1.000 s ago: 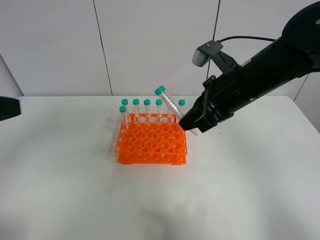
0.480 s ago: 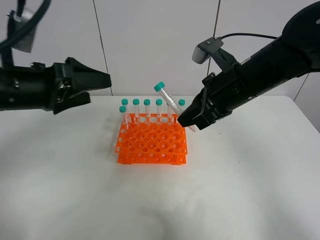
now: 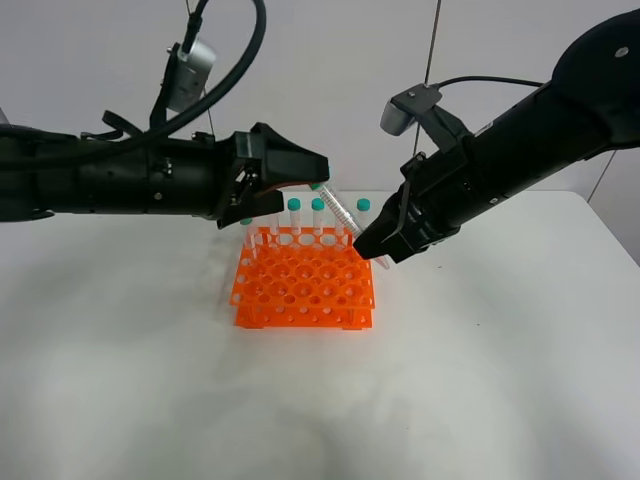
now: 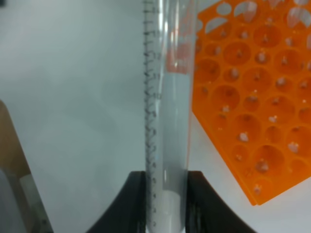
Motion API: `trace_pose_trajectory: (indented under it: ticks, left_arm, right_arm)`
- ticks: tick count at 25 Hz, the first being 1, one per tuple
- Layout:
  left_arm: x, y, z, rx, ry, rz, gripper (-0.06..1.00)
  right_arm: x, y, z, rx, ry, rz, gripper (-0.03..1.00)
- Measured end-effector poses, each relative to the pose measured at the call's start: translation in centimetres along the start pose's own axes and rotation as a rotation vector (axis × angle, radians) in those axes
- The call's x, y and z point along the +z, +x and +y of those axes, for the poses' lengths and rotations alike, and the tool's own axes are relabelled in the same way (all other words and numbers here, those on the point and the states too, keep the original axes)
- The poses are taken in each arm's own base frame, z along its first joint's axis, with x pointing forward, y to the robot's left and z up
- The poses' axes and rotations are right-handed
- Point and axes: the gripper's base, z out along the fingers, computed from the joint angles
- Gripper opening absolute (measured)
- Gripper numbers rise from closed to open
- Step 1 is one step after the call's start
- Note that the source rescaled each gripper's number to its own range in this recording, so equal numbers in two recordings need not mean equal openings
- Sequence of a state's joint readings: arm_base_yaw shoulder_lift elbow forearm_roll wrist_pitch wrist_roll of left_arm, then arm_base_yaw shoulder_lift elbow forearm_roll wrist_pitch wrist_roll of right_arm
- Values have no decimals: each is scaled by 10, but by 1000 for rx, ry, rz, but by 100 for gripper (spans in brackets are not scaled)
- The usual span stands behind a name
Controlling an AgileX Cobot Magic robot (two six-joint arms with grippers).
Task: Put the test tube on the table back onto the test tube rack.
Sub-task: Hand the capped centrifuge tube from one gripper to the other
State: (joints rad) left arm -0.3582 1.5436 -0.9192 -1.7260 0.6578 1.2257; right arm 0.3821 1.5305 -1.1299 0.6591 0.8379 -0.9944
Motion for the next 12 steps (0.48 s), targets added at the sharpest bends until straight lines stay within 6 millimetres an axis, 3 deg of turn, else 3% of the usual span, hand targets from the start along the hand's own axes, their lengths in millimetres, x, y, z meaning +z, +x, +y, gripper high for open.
trace_pose_trajectory:
  ticks: [12]
  left_arm:
    - [17, -4, 12, -47, -11, 19, 100]
  right_arm:
    - [1, -1, -2, 3, 15, -8, 2]
